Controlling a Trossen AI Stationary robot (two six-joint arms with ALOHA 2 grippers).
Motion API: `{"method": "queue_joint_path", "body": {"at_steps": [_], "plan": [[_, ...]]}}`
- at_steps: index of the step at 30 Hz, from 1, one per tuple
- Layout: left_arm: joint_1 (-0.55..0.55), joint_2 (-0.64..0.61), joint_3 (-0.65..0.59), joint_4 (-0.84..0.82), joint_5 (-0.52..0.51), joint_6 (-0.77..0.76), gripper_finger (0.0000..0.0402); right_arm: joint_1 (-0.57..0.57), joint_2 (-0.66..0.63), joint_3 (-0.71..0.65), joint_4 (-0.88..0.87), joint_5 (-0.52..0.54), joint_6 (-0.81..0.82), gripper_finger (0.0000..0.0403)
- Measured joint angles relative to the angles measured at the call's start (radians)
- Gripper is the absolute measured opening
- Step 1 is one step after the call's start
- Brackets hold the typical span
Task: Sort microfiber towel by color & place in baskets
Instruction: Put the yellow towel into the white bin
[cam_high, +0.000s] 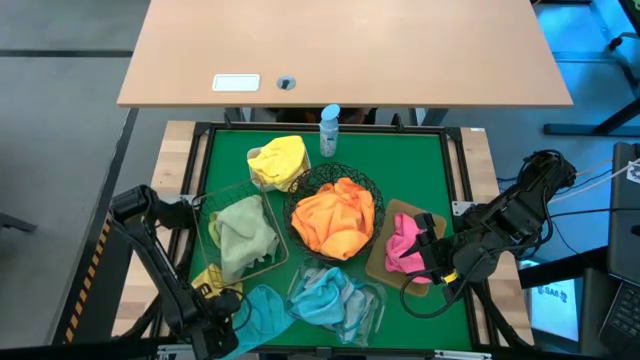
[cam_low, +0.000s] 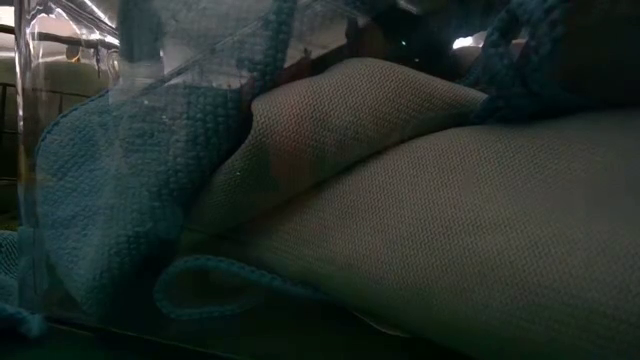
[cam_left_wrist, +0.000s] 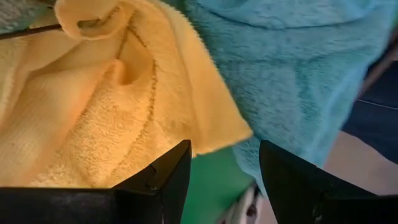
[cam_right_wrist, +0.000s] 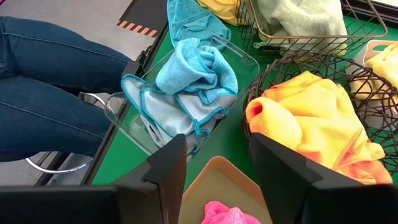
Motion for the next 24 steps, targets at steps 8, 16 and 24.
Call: {"method": "queue_joint_path", "body": {"at_steps": [8, 16, 24], "plan": [[0.0, 0.021, -0.009, -0.052, -0.05, -0.086, 0.0173, 0.0, 0.0, 0.0, -0.013, 0.0, -0.003, 0.0179], [0.0, 0.021, -0.044, -0.008, -0.082, -0.099, 0.0131, 0.0, 0.0, 0.0, -0.025, 0.0, -0.003, 0.0179], [0.0, 0.021, -0.05, -0.003, -0.079, -0.093, 0.0062, 0.0, 0.0, 0.0, -0.059, 0.0, -0.003, 0.0179]]}}
